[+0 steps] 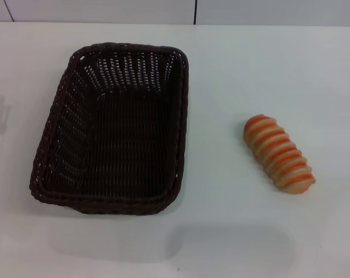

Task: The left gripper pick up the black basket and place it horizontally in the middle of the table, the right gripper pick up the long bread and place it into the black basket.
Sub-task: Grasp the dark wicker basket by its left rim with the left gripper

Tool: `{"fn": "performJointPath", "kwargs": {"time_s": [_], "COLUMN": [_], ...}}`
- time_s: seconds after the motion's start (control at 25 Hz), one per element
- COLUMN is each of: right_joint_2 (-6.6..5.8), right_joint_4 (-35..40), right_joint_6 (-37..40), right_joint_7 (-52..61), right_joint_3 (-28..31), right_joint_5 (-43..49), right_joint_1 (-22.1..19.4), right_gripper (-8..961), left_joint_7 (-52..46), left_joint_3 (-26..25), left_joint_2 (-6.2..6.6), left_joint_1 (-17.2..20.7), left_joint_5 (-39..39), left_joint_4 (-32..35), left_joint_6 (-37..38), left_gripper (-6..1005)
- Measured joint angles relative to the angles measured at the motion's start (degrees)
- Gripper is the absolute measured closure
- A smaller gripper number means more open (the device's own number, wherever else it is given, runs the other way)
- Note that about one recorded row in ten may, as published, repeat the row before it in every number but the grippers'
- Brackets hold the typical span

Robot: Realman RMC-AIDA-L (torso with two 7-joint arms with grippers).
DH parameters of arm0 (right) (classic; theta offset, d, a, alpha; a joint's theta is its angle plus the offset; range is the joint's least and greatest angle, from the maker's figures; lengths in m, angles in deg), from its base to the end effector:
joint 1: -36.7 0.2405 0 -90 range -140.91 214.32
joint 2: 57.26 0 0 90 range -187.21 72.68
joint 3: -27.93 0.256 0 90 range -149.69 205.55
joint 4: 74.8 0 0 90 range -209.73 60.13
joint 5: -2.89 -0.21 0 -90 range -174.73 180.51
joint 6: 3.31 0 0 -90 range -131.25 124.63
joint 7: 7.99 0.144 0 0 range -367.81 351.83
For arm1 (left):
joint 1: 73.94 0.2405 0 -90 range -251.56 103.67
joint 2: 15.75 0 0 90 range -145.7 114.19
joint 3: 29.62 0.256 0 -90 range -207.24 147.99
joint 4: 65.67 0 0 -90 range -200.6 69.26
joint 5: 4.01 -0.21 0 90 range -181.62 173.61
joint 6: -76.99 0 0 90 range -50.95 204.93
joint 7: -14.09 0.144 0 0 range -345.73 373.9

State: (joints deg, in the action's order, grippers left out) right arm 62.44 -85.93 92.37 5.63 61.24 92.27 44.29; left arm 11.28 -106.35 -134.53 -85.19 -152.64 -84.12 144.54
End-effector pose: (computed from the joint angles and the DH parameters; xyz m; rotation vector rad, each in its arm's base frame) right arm 0.3914 0.1930 0.0604 -0.8754 0.5375 0.8078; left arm -0.3768 0.2814 0.0341 -1.3048 -0.5459 -0.5964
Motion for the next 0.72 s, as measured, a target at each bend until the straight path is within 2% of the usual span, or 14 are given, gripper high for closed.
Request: {"fn": "performJointPath", "kwargs": {"time_s": [0.48, 0.6, 0.72], "right_joint_2": [-0.01, -0.07, -0.1], "right_joint_4": [-0.21, -0.22, -0.22], "right_joint_6": [-0.33, -0.33, -0.35], "right_joint_7": [0.01, 0.0, 0.0], "right_joint_3": [-0.04, -0.08, -0.16], "right_joint_5": [0.02, 0.05, 0.15], "right_joint_1": [0.29, 0.49, 0.6], "right_gripper": [126, 126, 126], "left_joint_7": [0.75, 0.55, 0.12], "left_joint_3": [3.11, 5.3, 5.67], "left_joint_2": [0.49, 1.86, 4.48], "left_joint_1": [-1.12, -1.48, -0.75], "left_joint_5": [-0.21, -0.9, -4.25], "left_joint_4": [-0.95, -3.99, -11.86], "left_joint_6": [-0.26, -1.75, -9.8], "left_gripper": [217, 217, 217]}}
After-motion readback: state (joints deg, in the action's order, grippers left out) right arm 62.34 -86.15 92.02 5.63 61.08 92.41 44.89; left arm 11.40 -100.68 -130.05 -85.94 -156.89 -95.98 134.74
